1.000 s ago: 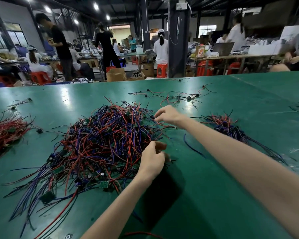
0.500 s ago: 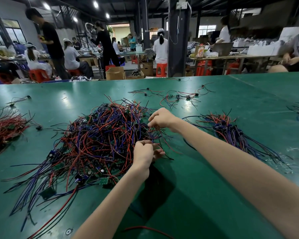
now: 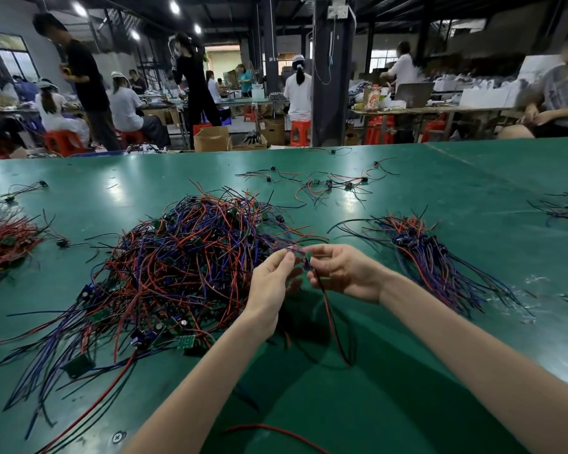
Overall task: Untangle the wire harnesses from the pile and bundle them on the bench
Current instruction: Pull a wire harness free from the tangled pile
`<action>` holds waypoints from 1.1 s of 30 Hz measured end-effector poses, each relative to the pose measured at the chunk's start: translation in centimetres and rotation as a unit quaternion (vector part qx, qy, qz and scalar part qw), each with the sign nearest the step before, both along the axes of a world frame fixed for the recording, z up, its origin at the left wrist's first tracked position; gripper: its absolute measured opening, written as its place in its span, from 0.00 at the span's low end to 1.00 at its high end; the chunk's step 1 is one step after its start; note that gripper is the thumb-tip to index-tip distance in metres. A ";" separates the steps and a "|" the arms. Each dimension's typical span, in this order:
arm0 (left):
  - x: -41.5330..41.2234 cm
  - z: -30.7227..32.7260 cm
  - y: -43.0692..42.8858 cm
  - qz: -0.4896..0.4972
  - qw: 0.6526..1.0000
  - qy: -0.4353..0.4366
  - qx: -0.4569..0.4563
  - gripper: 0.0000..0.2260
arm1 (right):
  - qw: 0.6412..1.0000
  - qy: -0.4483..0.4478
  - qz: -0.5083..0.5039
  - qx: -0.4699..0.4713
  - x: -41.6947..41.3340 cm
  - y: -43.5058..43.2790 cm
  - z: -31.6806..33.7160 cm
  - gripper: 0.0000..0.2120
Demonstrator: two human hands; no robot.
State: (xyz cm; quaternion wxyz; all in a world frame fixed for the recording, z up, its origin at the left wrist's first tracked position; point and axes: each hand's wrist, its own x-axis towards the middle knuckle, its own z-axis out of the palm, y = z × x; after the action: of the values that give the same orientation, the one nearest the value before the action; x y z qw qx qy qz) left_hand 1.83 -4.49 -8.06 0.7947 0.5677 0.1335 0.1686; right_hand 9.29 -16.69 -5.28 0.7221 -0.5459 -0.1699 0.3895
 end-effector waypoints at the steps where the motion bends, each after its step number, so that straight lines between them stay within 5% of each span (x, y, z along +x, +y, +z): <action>1: -0.1 0.0 -0.1 0.002 1.000 -0.007 0.004 0.07 | 1.000 -0.007 -0.008 -0.006 -0.4 -0.2 -0.4 0.08; 14: -0.7 0.2 0.2 0.023 0.996 -0.013 0.090 0.03 | 0.986 -0.159 -0.023 -0.049 -2.6 -0.6 -1.8 0.03; 22: -0.6 -0.1 0.1 0.016 0.993 -0.023 0.113 0.04 | 0.991 -0.128 -0.023 -0.022 -2.5 -0.8 -1.8 0.04; 28: -0.4 -0.3 -0.3 -0.055 0.997 0.022 0.045 0.05 | 0.992 -0.062 -0.109 0.011 -1.5 -0.9 -1.5 0.04; 33: -0.7 -0.5 -0.3 -0.082 0.992 0.031 0.094 0.04 | 0.988 -0.059 -0.144 -0.004 -1.2 -1.1 -1.8 0.02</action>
State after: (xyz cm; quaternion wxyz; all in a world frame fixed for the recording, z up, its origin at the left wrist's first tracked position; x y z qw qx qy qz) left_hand 1.16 -4.75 -8.57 0.7445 0.6537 0.0943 0.0970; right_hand 8.07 -17.79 -7.11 0.7568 -0.5901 -0.1304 0.2491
